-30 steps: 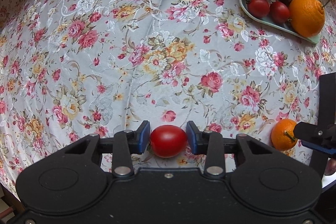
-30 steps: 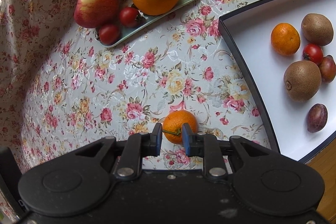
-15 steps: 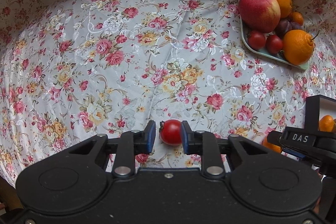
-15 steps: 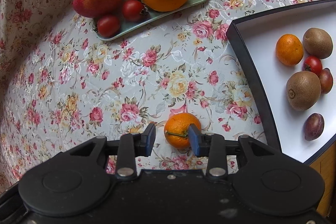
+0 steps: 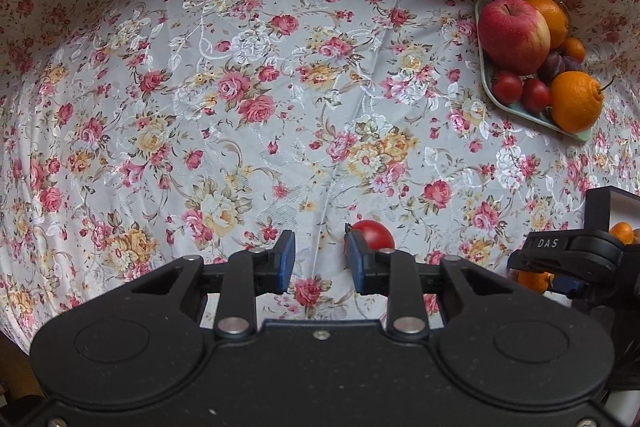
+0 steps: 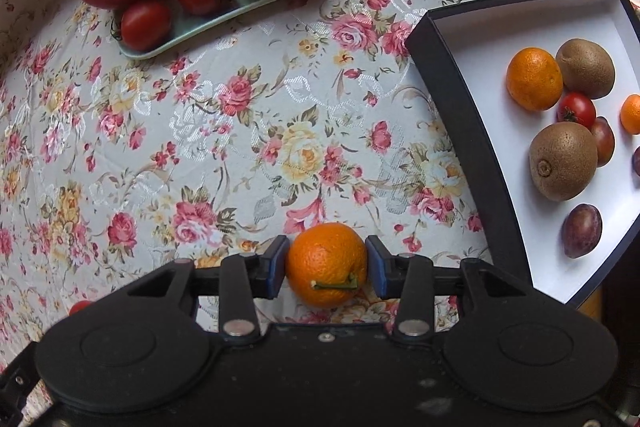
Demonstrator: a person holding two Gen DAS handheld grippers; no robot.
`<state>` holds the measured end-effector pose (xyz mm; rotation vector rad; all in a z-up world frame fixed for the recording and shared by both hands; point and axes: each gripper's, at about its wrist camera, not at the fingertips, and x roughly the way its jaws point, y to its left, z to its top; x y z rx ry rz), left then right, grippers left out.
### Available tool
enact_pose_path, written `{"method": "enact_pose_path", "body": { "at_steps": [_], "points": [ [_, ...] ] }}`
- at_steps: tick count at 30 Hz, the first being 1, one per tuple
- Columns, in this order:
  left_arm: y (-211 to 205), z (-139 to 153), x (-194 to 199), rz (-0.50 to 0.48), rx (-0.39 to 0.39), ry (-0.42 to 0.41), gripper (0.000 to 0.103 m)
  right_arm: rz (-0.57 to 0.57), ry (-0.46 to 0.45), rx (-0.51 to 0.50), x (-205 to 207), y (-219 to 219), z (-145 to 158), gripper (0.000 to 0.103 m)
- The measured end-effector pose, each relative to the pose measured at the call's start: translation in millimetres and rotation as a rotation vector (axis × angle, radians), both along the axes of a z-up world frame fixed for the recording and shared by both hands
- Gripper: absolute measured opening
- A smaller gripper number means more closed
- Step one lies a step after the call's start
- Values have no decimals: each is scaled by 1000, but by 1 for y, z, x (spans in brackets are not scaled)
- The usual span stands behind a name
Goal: Organize fruits
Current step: 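Close the right tool on the mandarin and lift it, then carry the cherry tomato and mandarin toward the white box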
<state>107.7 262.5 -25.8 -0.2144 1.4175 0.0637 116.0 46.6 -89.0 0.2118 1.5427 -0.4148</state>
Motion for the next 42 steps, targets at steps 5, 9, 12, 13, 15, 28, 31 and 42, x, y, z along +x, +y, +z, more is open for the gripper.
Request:
{"method": "enact_pose_path", "body": {
  "at_steps": [5, 9, 12, 13, 15, 28, 31, 42],
  "points": [
    [10, -3, 0, 16, -2, 9, 39, 19, -15, 43, -3, 12, 6, 41],
    [14, -4, 0, 3, -12, 11, 40, 46, -24, 109, -5, 27, 11, 41],
    [18, -4, 1, -4, -18, 2, 49, 83, -39, 119, -7, 38, 16, 41],
    [20, -4, 1, -5, -19, -1, 50, 95, -44, 124, -8, 43, 19, 41],
    [24, -4, 2, 0, -19, -6, 50, 121, -60, 136, -8, 53, 22, 41],
    [-3, -25, 12, -32, -4, -6, 54, 135, -123, 161, -10, 42, 53, 41],
    [-21, -30, 13, -79, 0, -18, 58, 134, -129, 159, -11, 37, 56, 41],
    [-47, -50, 16, -110, 48, 17, 59, 135, -135, 177, -15, 26, 62, 41]
  ]
}}
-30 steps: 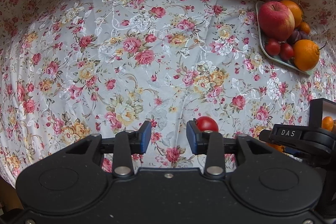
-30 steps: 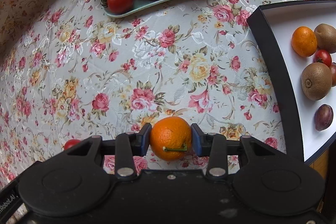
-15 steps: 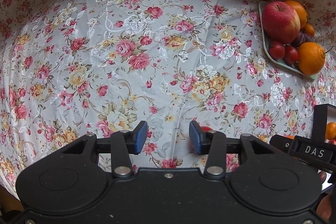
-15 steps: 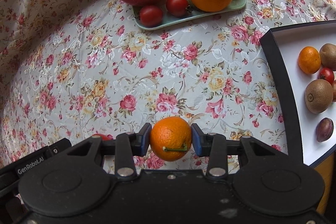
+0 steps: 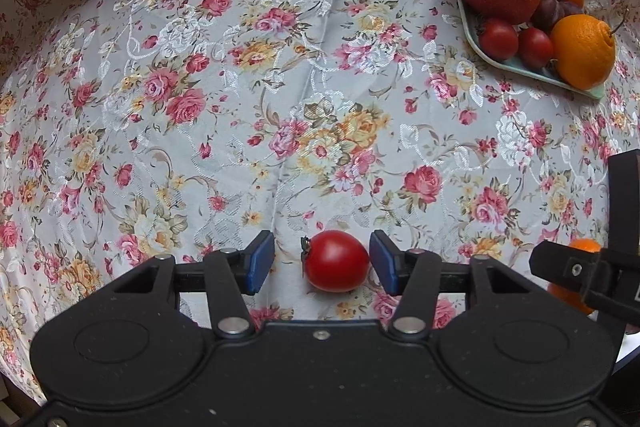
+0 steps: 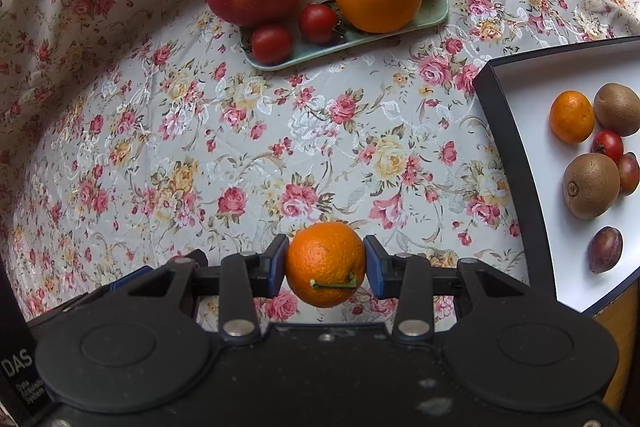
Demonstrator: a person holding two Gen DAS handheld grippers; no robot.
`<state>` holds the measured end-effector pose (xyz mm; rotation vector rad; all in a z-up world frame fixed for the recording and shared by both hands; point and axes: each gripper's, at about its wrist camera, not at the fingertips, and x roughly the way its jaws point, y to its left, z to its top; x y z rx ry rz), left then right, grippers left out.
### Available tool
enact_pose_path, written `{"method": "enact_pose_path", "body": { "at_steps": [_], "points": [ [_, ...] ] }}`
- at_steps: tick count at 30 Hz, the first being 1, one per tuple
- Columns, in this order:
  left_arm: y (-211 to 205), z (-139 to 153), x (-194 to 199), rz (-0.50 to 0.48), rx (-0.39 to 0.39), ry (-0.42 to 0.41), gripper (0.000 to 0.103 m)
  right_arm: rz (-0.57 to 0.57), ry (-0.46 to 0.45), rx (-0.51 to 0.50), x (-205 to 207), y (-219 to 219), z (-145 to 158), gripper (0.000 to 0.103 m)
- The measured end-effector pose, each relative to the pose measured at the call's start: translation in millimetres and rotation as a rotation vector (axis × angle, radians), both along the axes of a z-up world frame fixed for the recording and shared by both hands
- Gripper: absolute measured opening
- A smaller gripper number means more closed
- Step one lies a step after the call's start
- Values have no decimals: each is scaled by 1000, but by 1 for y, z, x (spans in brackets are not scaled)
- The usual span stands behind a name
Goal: Organize fruits
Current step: 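Carry the cherry tomato and mandarin toward the white box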
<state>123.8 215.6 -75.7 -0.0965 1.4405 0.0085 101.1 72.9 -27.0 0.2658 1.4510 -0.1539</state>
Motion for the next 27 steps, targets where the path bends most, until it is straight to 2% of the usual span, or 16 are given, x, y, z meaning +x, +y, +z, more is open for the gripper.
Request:
{"method": "enact_pose_path", "body": {
  "at_steps": [9, 14, 23, 27],
  "points": [
    [-6, -8, 0, 11, 37, -6, 58, -17, 1, 3, -4, -14, 3, 41],
    [-6, -6, -5, 22, 38, -12, 43, -25, -4, 7, -6, -23, 5, 41],
    [-12, -6, 6, 63, 17, -3, 42, -51, -15, 17, -9, -38, 10, 41],
    [-4, 7, 7, 79, 3, -12, 42, -58, -21, 26, -9, -41, 13, 41]
  ]
}}
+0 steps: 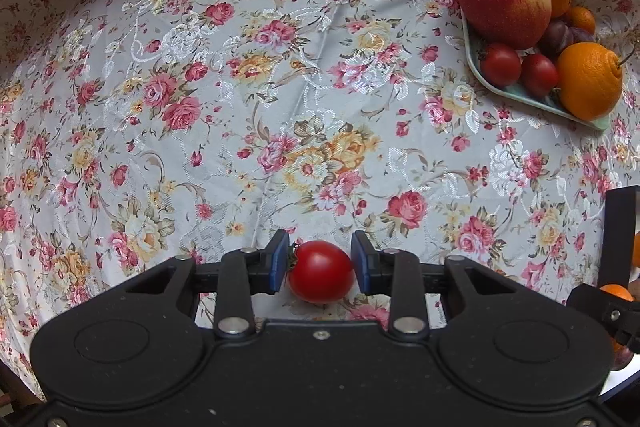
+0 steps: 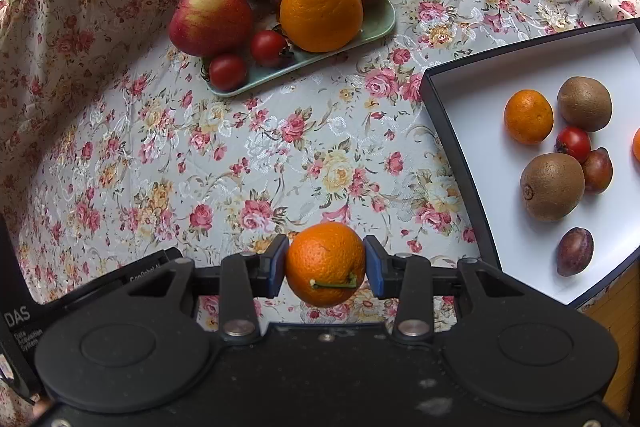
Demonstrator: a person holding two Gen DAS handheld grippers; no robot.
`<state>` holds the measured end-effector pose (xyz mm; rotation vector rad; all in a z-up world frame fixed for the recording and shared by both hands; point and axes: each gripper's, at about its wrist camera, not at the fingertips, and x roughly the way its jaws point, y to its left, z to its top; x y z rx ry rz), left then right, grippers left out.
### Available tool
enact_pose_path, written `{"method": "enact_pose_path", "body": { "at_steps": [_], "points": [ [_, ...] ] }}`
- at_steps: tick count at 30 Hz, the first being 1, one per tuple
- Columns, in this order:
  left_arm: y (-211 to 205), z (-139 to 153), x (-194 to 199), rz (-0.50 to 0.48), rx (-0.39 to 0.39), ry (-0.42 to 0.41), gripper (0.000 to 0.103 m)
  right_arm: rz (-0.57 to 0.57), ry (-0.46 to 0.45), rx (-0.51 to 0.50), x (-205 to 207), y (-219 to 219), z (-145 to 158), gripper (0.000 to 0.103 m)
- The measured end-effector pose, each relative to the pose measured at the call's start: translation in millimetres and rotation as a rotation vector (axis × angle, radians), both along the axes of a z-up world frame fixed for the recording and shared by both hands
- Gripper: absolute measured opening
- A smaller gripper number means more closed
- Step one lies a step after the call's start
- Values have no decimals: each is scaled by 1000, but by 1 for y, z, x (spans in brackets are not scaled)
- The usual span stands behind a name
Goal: Organize fruits
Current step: 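Carry the cherry tomato and mandarin toward the white box, then move the held tomato and mandarin over the white box with both tools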
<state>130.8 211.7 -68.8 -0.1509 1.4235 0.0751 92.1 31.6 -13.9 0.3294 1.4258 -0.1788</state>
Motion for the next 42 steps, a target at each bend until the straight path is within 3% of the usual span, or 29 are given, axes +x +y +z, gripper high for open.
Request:
{"method": "enact_pose_path", "body": {
  "at_steps": [7, 14, 23, 27, 29, 33, 38, 42],
  "points": [
    [-6, 28, 6, 26, -23, -35, 42, 10, -24, -7, -2, -1, 6, 41],
    [-40, 48, 7, -3, -27, -91, 42, -39, -69, -19, -5, -30, 17, 41],
    [-119, 76, 9, -107, -73, -158, 42, -226, -97, -63, -19, -127, 27, 41],
    [-168, 81, 1, -205, -80, -178, 40, -324, -98, -117, -33, -183, 29, 41],
    [-190, 82, -5, -252, -67, -189, 29, -372, -97, -146, -41, -210, 28, 41],
    [-225, 79, -13, -319, -90, -177, 29, -462, -89, -192, -57, -256, 26, 41],
    [-254, 74, -20, -374, -107, -163, 29, -525, -62, -229, -74, -293, 18, 41],
    [-251, 70, -17, -373, -92, -167, 30, -514, -53, -224, -79, -299, 14, 41]
  ]
}}
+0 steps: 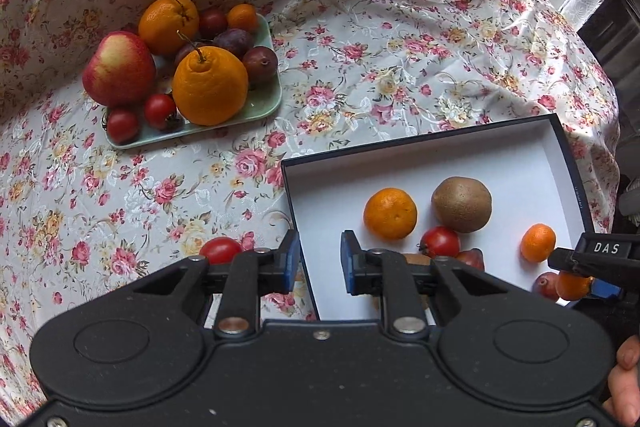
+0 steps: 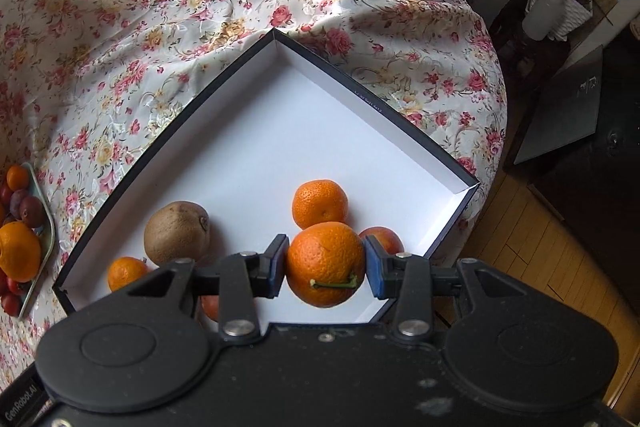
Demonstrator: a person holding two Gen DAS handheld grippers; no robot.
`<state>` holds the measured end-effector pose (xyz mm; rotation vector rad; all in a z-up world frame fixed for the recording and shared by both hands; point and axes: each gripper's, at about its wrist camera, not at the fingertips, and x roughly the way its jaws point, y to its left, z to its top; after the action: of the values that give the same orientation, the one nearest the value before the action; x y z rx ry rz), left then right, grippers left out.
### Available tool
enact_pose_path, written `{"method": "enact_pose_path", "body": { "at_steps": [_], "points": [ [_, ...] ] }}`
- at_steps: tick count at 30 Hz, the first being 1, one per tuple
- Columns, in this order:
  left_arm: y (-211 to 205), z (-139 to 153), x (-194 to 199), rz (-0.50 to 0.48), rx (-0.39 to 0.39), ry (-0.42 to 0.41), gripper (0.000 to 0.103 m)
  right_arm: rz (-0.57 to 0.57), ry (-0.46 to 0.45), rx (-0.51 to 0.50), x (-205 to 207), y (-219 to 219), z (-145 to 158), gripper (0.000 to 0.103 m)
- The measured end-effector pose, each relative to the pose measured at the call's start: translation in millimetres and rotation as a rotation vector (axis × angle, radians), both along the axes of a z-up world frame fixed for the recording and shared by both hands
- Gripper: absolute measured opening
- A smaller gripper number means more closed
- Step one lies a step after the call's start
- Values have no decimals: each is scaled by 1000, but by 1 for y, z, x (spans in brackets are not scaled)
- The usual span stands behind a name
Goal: Organize fruits
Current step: 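Move the held tomato and mandarin over the white box with both tools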
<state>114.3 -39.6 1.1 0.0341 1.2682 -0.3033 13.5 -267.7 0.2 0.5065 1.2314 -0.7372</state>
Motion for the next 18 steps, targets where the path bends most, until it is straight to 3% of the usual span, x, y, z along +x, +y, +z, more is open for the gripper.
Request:
{"method": "enact_pose_path", "body": {
  "at_steps": [2, 6, 12, 18],
  "points": [
    [11, -7, 5, 32, 24, 12, 36, 15, -7, 11, 1, 4, 3, 41],
    [42, -23, 15, 107, 43, 69, 36, 61, -33, 37, 7, 23, 11, 41],
    [91, -32, 27, 222, 7, 114, 47, 164, -53, 72, 17, 69, 20, 41],
    [101, -35, 33, 235, -21, 107, 52, 250, -66, 100, 30, 116, 24, 41]
  ]
}}
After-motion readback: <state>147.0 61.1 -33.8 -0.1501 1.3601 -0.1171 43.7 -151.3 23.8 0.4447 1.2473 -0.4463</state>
